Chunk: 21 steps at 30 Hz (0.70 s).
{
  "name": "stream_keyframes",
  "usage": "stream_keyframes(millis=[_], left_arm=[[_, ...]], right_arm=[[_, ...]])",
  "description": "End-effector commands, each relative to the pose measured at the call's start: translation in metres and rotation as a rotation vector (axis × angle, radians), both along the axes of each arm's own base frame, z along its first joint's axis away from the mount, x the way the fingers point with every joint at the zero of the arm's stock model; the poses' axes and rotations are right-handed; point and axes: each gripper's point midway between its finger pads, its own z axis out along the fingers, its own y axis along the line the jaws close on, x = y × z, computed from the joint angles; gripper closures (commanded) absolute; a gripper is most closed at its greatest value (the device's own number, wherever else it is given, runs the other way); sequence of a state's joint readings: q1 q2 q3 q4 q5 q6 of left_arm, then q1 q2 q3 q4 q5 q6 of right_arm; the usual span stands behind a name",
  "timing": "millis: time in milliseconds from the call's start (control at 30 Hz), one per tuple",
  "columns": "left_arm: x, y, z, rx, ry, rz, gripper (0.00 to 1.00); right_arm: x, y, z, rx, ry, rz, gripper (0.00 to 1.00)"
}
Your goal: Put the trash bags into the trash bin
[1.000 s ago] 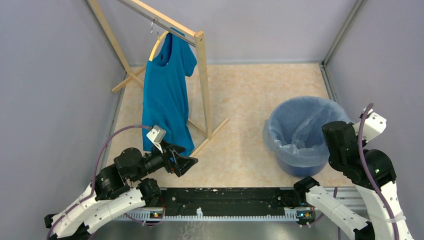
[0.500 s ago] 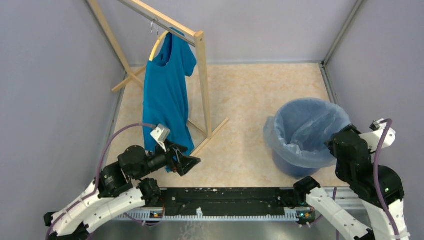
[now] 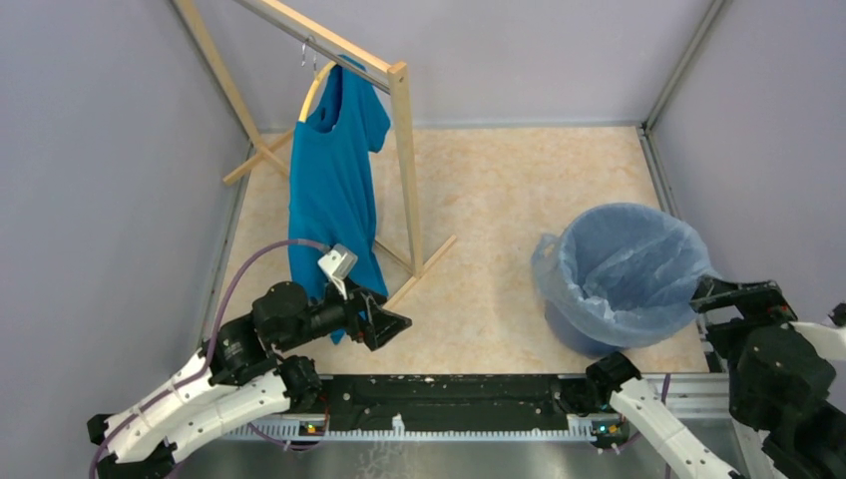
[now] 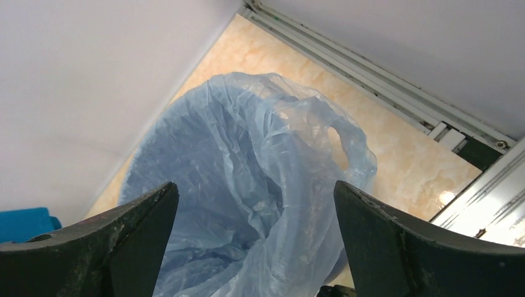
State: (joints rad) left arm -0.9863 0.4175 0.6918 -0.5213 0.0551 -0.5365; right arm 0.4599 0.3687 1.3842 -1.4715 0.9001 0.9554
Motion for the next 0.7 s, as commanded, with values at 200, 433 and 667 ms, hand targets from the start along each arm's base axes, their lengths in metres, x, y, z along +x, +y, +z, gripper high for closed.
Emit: stream_keyframes(millis=[200,433,667], left_arm=[[-0.002,-0.012,0.012,-0.052,0.010,-0.030,0.01],[0.001,0.004,0.090,-0.142,-0.098,0.020,0.01],[0.004,0.057,0.265,-0.290,-0.466,0.151,0.01]], right_arm=[[-0.002,0.002,0.001,0.005,-0.020,0.033,0.01],[0.008,0.046,0.107,-0.053,-0.393,0.378,0.01],[-0.005,0.067,0.212,-0.166,-0.649,0.525,0.01]])
